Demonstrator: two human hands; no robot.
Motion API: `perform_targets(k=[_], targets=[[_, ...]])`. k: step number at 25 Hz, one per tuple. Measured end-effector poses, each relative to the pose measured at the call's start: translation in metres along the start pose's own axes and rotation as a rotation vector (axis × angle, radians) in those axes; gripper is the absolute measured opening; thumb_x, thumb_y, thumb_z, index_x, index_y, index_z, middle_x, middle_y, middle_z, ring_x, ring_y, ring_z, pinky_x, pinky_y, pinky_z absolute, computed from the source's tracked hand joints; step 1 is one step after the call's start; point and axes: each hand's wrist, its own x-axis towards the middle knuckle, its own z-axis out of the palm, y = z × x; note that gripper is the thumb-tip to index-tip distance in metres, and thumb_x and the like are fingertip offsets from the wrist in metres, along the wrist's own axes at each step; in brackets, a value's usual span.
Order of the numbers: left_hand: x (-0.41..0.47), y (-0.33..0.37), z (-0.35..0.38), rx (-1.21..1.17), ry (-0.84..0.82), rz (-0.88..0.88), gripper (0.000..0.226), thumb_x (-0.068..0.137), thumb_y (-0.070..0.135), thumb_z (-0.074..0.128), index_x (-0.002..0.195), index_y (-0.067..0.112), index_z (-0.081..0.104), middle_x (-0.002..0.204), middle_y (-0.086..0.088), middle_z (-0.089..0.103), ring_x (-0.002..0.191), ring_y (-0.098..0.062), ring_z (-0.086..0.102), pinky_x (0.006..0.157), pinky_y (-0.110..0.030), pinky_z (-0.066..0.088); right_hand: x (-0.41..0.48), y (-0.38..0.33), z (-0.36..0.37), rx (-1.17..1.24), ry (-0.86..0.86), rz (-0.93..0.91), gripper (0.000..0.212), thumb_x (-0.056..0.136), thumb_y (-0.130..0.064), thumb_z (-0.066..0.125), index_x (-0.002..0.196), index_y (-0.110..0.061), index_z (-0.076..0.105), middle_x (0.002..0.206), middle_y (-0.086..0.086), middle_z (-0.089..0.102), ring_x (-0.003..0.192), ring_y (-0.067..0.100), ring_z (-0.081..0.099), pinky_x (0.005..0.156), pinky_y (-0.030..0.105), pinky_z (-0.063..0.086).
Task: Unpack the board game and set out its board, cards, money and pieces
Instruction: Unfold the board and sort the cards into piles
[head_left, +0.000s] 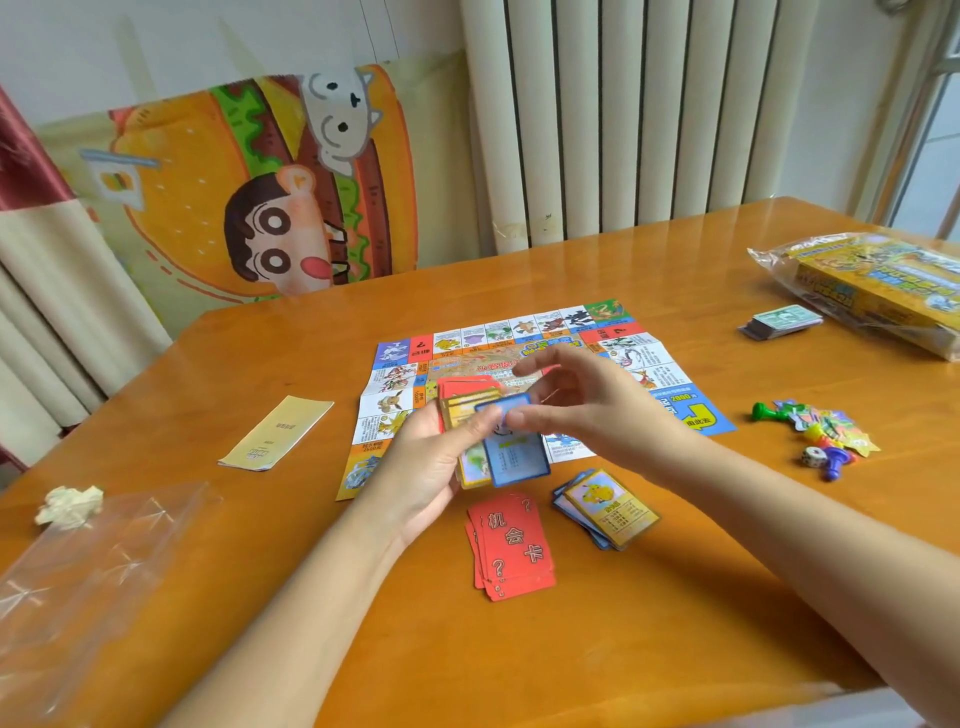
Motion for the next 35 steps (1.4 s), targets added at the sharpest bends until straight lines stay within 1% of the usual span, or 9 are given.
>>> perform_targets(k=[4,7,11,15,20,24,31,33,35], targets=[[-0.001,-0.001,0.004,-0.043,-0.025,-0.07,0.03,0.076,0.016,0.061,0.105,0.008,0.064,0.097,-0.011,0.073,0.084,-0.023,0.071,0.075,-0.037,0.058,0.002,-0.01,-0.03,-0.124,-0.136,0.056,0.02,0.08,-0.001,0.072,0.096,-0.013,0.07,0.076,0.0,0.068,0.067,0.01,0.063,0.061,0.021,0.052],[0.002,0.002,0.001,-0.087,0.075,-0.099,0.013,0.087,0.011,0.056,0.096,0.007,0.065,0.077,-0.007,0.073,0.066,-0.016,0.07,0.059,-0.029,0.059,-0.002,-0.015,-0.052,-0.281,-0.309,0.234,0.013,0.081,-0.004,0.072,0.091,-0.012,0.074,0.08,-0.002,0.073,0.067,0.004,0.065,0.059,0.015,0.05],[0.003,0.004,-0.003,-0.156,0.15,-0.128,0.012,0.09,0.005,0.055,0.099,0.004,0.064,0.077,-0.007,0.073,0.065,-0.015,0.07,0.057,-0.03,0.059,-0.003,-0.01,-0.051,-0.652,-0.37,0.304,0.015,0.075,-0.017,0.08,0.085,-0.021,0.07,0.083,-0.004,0.072,0.059,0.003,0.064,0.053,0.013,0.044],[0.002,0.006,-0.003,-0.159,0.16,-0.171,0.011,0.091,0.006,0.056,0.096,0.004,0.065,0.078,-0.007,0.073,0.066,-0.017,0.07,0.059,-0.031,0.059,-0.006,-0.01,-0.044,-0.982,-0.323,0.276,0.031,0.069,-0.041,0.081,0.09,-0.025,0.064,0.09,-0.005,0.064,0.062,0.008,0.059,0.055,0.021,0.042],[0.001,0.012,-0.004,-0.28,0.131,-0.298,0.024,0.094,0.015,0.048,0.108,-0.001,0.06,0.08,-0.015,0.069,0.068,-0.026,0.069,0.062,-0.035,0.058,-0.019,-0.016,-0.029,-1.081,-0.444,0.347,0.058,0.065,-0.071,0.068,0.108,-0.037,0.049,0.106,-0.009,0.048,0.093,0.014,0.052,0.073,0.031,0.045],[0.0,0.016,-0.007,-0.46,0.084,-0.374,0.041,0.085,0.011,0.035,0.117,-0.01,0.05,0.093,-0.024,0.064,0.073,-0.035,0.068,0.066,-0.044,0.057,-0.026,-0.02,-0.021,-1.118,-0.511,0.308,0.056,0.072,-0.061,0.07,0.117,-0.042,0.043,0.114,-0.007,0.041,0.093,0.016,0.049,0.061,0.028,0.038],[-0.002,0.016,-0.004,-0.438,0.017,-0.331,0.031,0.085,0.0,0.034,0.112,-0.005,0.05,0.098,-0.026,0.068,0.081,-0.035,0.07,0.072,-0.045,0.056,-0.026,-0.016,-0.014,-1.134,-0.466,0.248,0.04,0.083,-0.051,0.064,0.114,-0.031,0.048,0.104,-0.006,0.039,0.091,0.017,0.046,0.061,0.026,0.034],[-0.001,0.015,-0.002,-0.412,0.048,-0.272,0.026,0.091,-0.003,0.033,0.106,-0.002,0.054,0.093,-0.021,0.071,0.077,-0.03,0.072,0.067,-0.039,0.058,-0.023,-0.016,-0.017,-1.135,-0.397,0.208,0.038,0.083,-0.055,0.062,0.108,-0.028,0.053,0.105,-0.005,0.046,0.093,0.016,0.05,0.066,0.028,0.037],[0.002,0.014,-0.003,-0.4,0.107,-0.199,0.026,0.093,-0.005,0.035,0.107,0.001,0.056,0.092,-0.017,0.072,0.078,-0.027,0.072,0.064,-0.034,0.058,-0.016,-0.014,-0.018,-1.0,-0.183,0.079,0.033,0.09,-0.052,0.054,0.098,-0.02,0.058,0.101,-0.001,0.06,0.089,0.019,0.057,0.069,0.032,0.043]])
